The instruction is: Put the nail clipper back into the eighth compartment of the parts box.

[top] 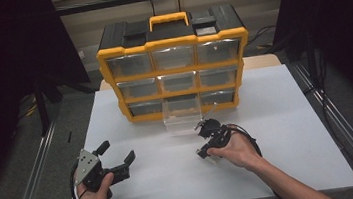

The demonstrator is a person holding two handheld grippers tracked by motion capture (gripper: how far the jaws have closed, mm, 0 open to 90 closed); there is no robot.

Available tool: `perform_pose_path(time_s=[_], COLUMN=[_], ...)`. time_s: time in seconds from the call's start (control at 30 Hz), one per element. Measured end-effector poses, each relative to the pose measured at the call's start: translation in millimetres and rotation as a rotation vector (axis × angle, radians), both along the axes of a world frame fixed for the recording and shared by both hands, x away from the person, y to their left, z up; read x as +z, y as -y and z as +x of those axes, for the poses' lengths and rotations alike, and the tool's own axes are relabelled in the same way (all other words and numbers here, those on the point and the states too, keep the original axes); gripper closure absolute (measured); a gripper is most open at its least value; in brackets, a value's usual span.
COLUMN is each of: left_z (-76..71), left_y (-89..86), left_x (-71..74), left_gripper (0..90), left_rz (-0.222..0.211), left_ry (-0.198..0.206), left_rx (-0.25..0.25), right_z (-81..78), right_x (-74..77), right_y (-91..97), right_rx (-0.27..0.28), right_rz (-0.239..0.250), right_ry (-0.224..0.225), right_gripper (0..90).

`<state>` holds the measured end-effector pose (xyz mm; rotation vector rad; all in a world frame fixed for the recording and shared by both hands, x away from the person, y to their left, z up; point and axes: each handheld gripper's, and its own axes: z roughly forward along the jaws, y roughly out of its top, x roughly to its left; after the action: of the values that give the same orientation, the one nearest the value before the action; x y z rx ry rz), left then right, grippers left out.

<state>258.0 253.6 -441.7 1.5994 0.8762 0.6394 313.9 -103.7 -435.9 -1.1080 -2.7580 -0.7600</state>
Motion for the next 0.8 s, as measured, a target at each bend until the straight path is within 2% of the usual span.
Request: perform_pose_path(time_s=[0.17, 0.2, 0.23, 0.37, 0.6, 0.63, 0.8], left_z=[0.2, 0.6, 0.7, 0.5, 0.2, 0.4, 0.7], left_y=[-2.0, -0.8, -1.1, -2.5, -1.7, -2.3, -2.3], left_x=[0.1, -0.6, -0.7, -0.5, -0.3, -0.1, -0.2], left_gripper=[5.3, 5.3, 5.2, 5.2, 5.2, 5.2, 5.2], left_rz=[0.019, -0.003, 0.001, -0.001, -0.008, 0.004, -0.005], left_ry=[-0.001, -0.003, -0.007, 0.002, 0.000, 0.004, 0.000], left_rx=[-0.005, -0.003, 0.002, 0.005, -0.001, 0.002, -0.002], right_z=[2.0, 2.2, 2.5, -0.2, -3.1, -3.4, -2.8], right_x=[3.8, 4.5, 5.1, 5.6, 8.5, 8.9, 12.8], right_y=[5.8, 6.5, 7.8, 8.5, 13.5, 14.6, 19.1], right_rx=[-0.003, -0.009, -0.001, 0.008, 0.045, 0.047, 0.031], right_rz=[0.053, 0.070, 0.074, 0.115, 0.156, 0.159, 0.199], right_ry=[0.011, 0.019, 0.026, 0.072, 0.151, 0.155, 0.178], right_gripper=[78.4, 78.4, 78.4, 78.4, 78.4, 78.4, 78.4])
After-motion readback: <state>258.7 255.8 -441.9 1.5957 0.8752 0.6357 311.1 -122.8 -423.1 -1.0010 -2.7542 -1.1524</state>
